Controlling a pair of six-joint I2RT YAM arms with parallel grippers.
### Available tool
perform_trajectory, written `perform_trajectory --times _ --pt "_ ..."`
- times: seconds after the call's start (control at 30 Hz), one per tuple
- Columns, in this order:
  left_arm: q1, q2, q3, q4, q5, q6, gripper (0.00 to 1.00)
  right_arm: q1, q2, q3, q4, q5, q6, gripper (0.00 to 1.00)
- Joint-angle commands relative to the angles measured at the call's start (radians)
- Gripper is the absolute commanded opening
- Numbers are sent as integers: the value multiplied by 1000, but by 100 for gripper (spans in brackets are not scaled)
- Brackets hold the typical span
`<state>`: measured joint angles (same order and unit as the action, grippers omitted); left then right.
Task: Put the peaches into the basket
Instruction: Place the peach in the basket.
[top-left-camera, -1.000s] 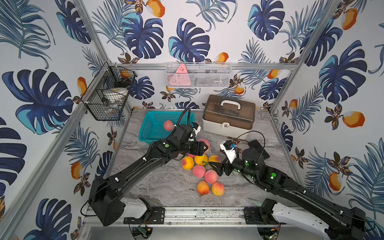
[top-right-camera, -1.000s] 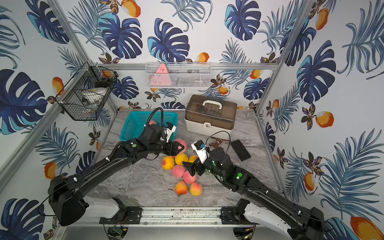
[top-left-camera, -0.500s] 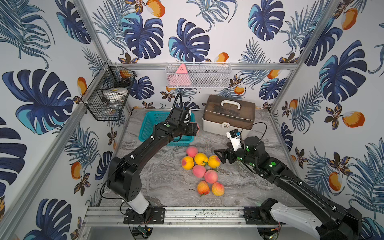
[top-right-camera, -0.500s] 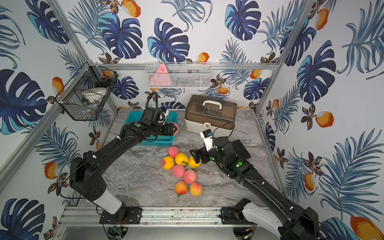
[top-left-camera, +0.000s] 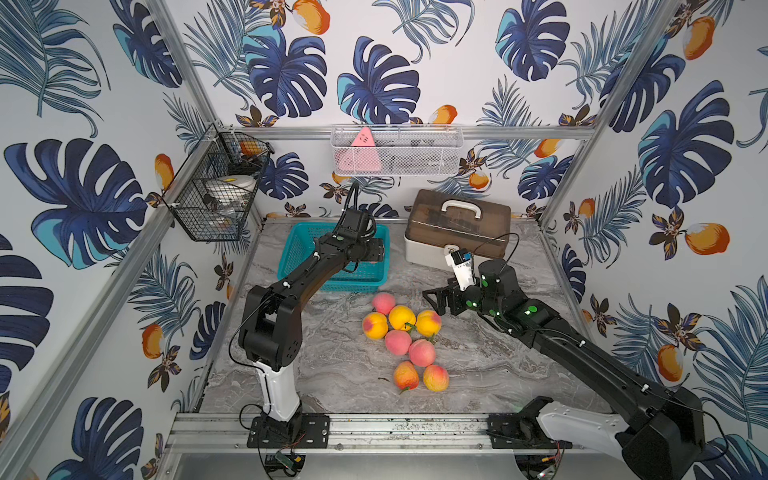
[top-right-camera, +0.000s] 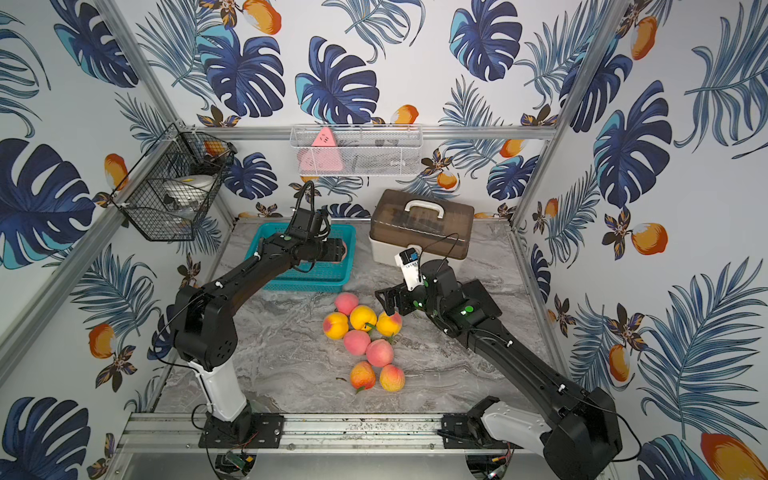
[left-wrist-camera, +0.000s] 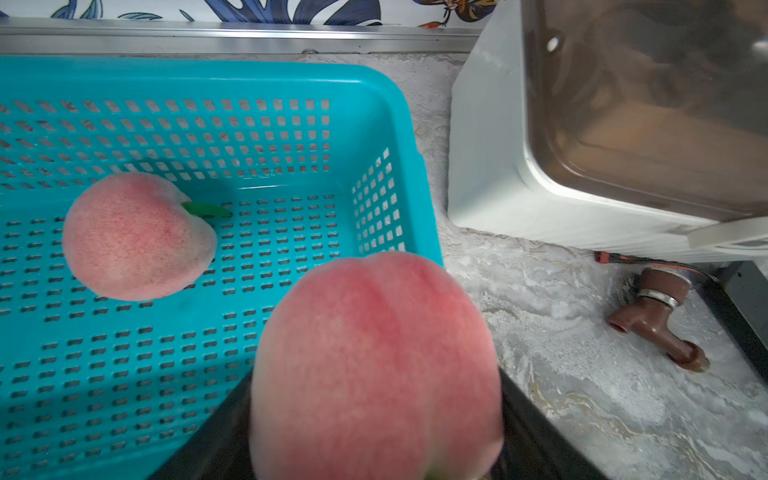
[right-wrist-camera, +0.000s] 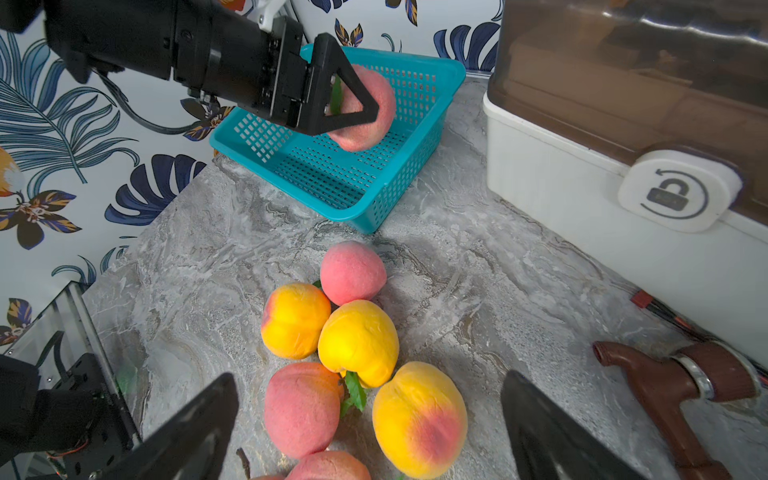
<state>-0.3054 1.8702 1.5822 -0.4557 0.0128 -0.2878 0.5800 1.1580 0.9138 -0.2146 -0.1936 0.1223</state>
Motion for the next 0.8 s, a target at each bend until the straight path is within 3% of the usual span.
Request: perform_trajectory --times 0.0,0.47,0.77 --pt "13 27 27 21 -35 24 65 0 12 16 27 -23 4 100" --pt "20 180 143 -6 -155 80 65 -41 30 14 25 -39 4 100" --pt "20 223 128 24 -191 76 65 -50 22 -17 65 -76 8 100"
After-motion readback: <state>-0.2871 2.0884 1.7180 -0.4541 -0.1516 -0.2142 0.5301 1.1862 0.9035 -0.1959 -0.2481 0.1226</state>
